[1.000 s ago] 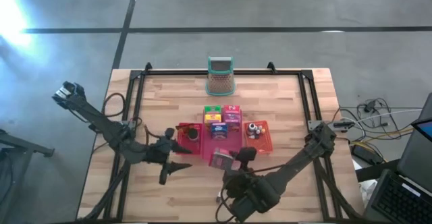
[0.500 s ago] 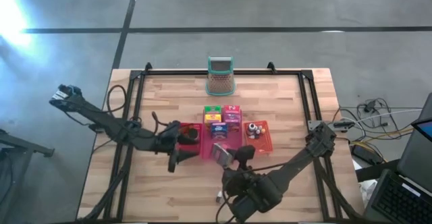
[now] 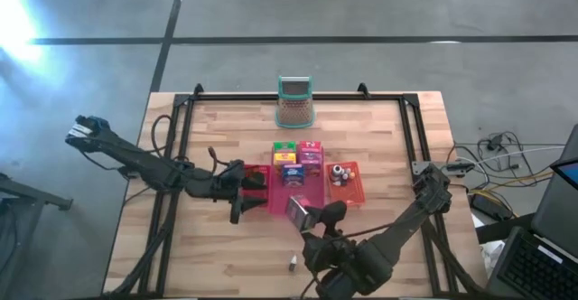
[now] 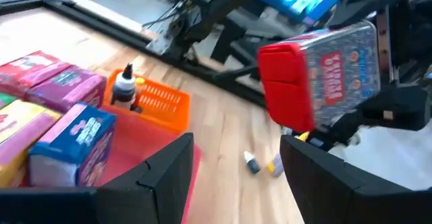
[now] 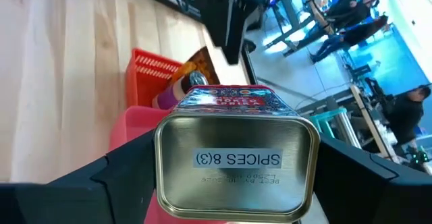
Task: Pick & Place Kitchen Items
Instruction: Put the red seasoning can into the red bin
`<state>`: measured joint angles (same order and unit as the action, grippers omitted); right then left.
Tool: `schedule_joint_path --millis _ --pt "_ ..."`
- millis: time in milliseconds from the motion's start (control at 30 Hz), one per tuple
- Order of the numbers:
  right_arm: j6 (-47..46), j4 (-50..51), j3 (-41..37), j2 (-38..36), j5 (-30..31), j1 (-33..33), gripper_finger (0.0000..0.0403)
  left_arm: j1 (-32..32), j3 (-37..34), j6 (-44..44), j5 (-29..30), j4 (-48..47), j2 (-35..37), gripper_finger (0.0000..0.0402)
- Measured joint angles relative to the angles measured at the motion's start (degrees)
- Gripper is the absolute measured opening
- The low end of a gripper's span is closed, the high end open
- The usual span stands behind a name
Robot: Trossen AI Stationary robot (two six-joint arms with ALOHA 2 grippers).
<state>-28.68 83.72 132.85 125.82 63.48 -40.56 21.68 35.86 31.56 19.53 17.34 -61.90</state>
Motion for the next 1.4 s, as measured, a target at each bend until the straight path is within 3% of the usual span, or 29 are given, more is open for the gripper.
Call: schedule_joint_path --millis 100,233,367,567,833,1000,1400 --pt "0.82 -0.06 1.00 0.00 1.74 -0.91 0.0307 -2.41 -4.11 -0.16 -4.62 11.06 -0.68 0.0227" --pt "0.88 -0.08 1.73 -0.09 2.81 -1.80 0.0309 -6.10 -8.81 1.20 -15.76 28.34 -3.42 0.0227" --pt "0.88 -0.15 1.77 -0.09 3.18 -2.23 0.0325 -8.74 -9.62 2.81 -22.80 37.86 -7.61 0.0227" --pt "1.56 -0.33 1.77 -0.09 4.16 -2.39 0.0307 -10.14 -5.04 2.70 -25.87 38.62 -14.62 0.0227" --pt "2.56 -1.52 1.77 -0.09 4.19 -2.96 0.0327 -11.50 3.74 -0.06 -34.16 38.49 -21.23 0.0227" --pt "2.81 -1.87 1.77 -0.09 4.18 -3.55 0.0310 -12.72 7.10 0.37 -40.38 38.21 -24.20 0.0230" --pt "3.05 -2.03 1.77 -0.09 4.22 -3.69 0.0324 -12.91 9.79 -0.56 -46.84 35.88 -25.75 0.0316"
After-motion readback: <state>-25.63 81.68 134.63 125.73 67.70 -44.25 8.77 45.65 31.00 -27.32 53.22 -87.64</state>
